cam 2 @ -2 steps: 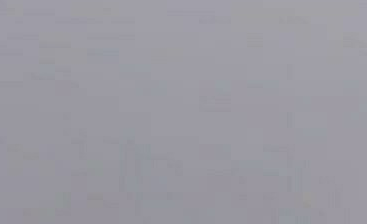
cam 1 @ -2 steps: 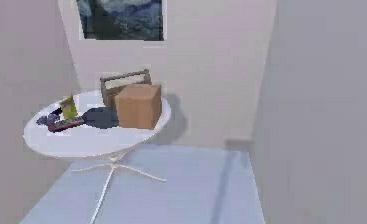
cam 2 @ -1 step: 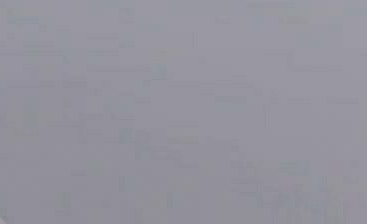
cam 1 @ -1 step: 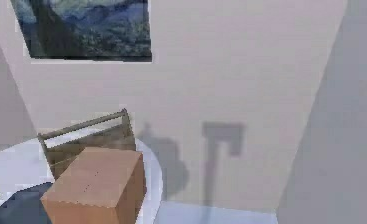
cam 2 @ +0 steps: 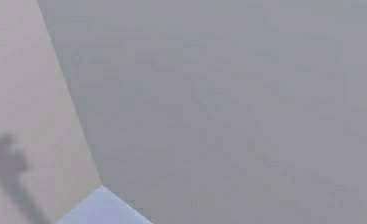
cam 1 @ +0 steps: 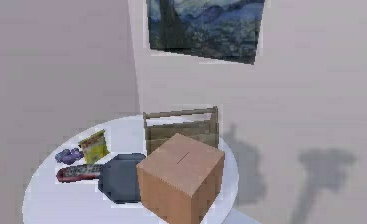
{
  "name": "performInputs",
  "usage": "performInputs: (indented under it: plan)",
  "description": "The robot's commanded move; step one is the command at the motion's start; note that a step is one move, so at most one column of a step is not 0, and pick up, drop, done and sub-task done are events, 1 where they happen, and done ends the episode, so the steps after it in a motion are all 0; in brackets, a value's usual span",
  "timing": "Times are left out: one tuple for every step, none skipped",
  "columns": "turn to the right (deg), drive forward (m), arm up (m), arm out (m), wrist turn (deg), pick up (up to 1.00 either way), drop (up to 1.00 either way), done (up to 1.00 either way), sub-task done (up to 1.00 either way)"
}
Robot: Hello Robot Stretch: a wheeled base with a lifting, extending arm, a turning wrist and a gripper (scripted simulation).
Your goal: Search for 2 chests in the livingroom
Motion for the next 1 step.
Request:
performInputs:
  plan:
    - [0.0, 0.00, 0.00, 0.00, 0.0, 0.00, 0.00, 1.00, 0.00]
